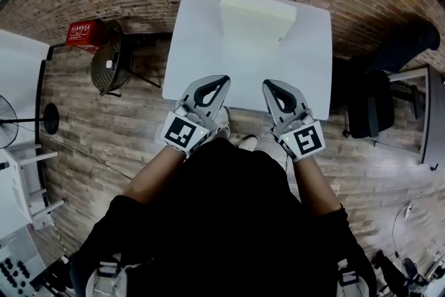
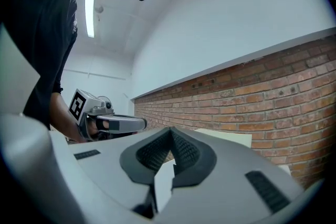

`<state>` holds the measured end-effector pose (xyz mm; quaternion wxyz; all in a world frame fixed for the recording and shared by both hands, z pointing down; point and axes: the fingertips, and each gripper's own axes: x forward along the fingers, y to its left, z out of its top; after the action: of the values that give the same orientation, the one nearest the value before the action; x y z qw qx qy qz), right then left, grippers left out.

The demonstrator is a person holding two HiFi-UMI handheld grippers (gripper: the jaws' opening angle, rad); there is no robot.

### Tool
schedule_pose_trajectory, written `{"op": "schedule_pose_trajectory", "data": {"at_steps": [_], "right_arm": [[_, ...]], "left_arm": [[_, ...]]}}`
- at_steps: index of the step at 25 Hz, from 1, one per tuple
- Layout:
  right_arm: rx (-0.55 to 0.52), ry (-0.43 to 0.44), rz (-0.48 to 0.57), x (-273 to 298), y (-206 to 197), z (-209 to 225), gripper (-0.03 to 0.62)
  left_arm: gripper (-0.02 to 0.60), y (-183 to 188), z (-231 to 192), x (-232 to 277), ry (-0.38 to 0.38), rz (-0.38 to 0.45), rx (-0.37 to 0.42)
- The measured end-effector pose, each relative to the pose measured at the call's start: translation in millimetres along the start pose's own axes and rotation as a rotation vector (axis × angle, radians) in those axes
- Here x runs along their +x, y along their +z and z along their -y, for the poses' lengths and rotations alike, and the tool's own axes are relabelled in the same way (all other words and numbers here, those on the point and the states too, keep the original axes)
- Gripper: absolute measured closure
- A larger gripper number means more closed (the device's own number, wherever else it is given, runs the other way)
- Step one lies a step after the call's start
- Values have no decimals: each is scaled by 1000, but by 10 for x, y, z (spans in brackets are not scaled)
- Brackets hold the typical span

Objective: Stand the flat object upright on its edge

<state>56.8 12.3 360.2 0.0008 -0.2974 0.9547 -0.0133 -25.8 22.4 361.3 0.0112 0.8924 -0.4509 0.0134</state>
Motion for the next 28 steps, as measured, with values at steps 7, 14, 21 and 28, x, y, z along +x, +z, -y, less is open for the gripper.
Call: {"op": "schedule_pose_trajectory", "data": {"at_steps": [7,14,21,28], "right_arm": [[1,34,-9,-145,-19,-147,587],[5,32,5,-271,-1,-156,588],[-9,44,12,-333,34,-176,588],[-11,56,8,-356,33,-169,588]], "left_arm": [[563,75,235,-75,2,44,-2],[563,24,408,-122,6,10,12],[563,46,447,-145,21,15,16],[563,78,459,-144,26,30,27]]}}
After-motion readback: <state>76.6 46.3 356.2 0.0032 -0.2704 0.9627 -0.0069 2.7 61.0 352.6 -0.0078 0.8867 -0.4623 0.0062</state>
